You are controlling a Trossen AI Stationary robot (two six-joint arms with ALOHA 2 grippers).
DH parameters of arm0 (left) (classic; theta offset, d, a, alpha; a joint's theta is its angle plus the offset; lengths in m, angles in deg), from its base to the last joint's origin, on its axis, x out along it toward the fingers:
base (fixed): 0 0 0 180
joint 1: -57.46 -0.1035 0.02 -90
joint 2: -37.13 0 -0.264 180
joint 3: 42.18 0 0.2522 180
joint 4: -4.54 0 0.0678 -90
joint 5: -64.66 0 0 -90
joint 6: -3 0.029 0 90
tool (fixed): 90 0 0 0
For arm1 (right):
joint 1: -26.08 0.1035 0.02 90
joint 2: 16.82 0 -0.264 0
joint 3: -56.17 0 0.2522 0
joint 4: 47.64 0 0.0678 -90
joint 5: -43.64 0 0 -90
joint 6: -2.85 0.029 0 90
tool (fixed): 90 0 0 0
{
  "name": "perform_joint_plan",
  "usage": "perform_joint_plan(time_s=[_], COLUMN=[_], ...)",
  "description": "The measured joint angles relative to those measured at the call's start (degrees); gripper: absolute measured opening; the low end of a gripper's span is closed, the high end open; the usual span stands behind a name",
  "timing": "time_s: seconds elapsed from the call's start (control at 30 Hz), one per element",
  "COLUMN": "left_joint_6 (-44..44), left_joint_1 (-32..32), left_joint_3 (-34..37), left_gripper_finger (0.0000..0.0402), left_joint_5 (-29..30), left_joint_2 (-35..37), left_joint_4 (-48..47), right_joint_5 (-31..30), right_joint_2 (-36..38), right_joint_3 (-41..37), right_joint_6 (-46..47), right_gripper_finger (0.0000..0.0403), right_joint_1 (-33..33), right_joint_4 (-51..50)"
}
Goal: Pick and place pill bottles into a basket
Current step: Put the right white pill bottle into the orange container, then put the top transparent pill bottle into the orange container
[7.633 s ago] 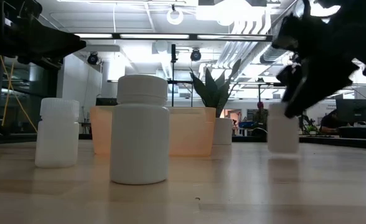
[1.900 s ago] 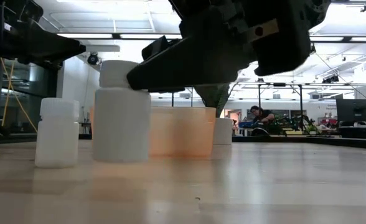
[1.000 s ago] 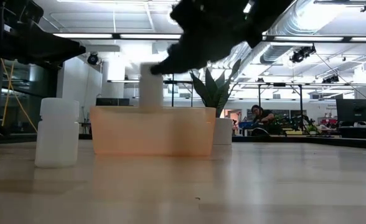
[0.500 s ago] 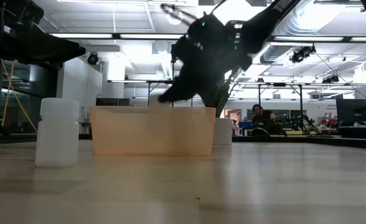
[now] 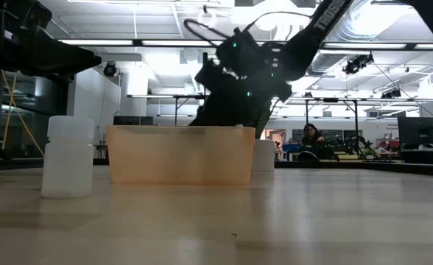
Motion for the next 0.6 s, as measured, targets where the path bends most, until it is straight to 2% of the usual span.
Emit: perform_joint_plan(time_s=[0.23,0.43,0.6], left_joint_6=[-0.03,-0.04,-0.07], left_joint_1=[0.0,0.0,0.0], left_joint_3=[0.0,0.0,0.0], left_gripper_finger=[0.0172,0.0172,0.0172], left_joint_5=[0.0,0.0,-0.01], left_joint_2=[0.0,-0.02,-0.02], left_joint_4=[0.0,0.0,0.0], right_joint_5=[0.13,-5.94,-6.36], right_joint_2=[-0.7,-0.7,-0.19], right_joint_3=[-0.01,-0.01,-0.01], right_joint_6=[0.34,3.87,3.8], right_gripper_finger=[0.0149,0.0205,0.0249], right_joint_1=[0.02,0.17,0.15], right_joint_4=[2.14,2.16,2.45])
